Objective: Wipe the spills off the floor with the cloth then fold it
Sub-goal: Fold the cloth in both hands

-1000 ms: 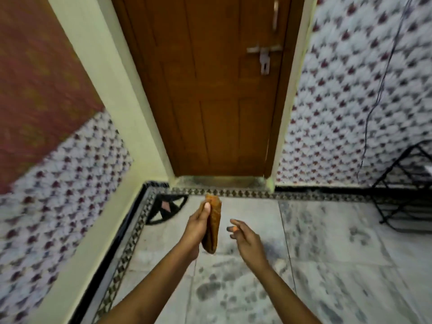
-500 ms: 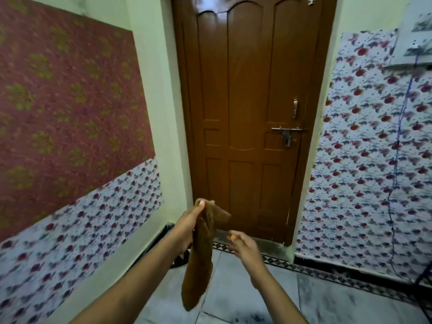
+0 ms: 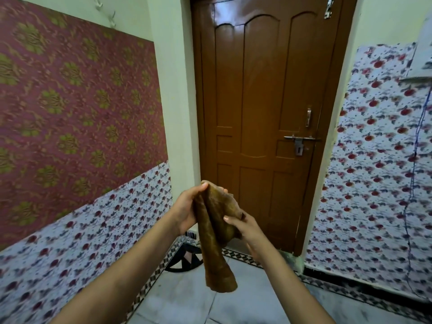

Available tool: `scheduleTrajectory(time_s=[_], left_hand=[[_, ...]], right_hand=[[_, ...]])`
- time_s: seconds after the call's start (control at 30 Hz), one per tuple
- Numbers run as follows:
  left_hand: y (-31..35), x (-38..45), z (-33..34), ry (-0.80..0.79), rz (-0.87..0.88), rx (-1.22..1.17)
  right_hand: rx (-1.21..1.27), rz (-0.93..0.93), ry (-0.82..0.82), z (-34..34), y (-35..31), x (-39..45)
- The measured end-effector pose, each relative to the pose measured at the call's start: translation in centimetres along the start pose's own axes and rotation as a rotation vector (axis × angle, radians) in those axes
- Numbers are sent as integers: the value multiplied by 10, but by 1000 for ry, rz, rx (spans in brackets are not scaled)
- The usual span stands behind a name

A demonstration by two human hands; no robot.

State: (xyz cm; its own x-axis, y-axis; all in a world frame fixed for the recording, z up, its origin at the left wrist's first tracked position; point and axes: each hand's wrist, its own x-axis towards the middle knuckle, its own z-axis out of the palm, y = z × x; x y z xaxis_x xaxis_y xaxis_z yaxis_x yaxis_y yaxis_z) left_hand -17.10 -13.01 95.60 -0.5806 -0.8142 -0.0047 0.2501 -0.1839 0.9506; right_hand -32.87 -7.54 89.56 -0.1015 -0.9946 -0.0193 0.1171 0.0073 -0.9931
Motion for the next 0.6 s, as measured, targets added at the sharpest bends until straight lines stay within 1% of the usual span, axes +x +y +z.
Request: scheduleTrajectory(time_s=[0.03, 0.13, 0.23, 0.33, 0.4, 0.43, 0.5, 0.57, 0.6], left_hand=[[3, -1, -2, 23, -1, 32], [9, -1, -12, 183, -37, 118], [13, -1, -25, 233, -70, 236], [11, 0, -31, 319, 29, 395], [6, 2, -35, 390, 103, 438], [3, 1, -36, 377, 105, 428], [-1, -2, -31, 232, 43, 384], [-4, -2, -24, 83, -17, 322], [-5, 0, -21, 45, -20, 305]], right_hand=[[18, -17, 14, 3, -4, -1], [30, -61, 46, 9, -12, -3], [133, -81, 66, 17, -17, -3], [103, -96, 95, 26, -19, 0], [26, -138, 169, 32, -15, 4], [-18, -169, 213, 33, -13, 6], [-89, -229, 258, 36, -9, 8], [-143, -274, 233, 39, -9, 7], [-160, -286, 214, 41, -9, 6]])
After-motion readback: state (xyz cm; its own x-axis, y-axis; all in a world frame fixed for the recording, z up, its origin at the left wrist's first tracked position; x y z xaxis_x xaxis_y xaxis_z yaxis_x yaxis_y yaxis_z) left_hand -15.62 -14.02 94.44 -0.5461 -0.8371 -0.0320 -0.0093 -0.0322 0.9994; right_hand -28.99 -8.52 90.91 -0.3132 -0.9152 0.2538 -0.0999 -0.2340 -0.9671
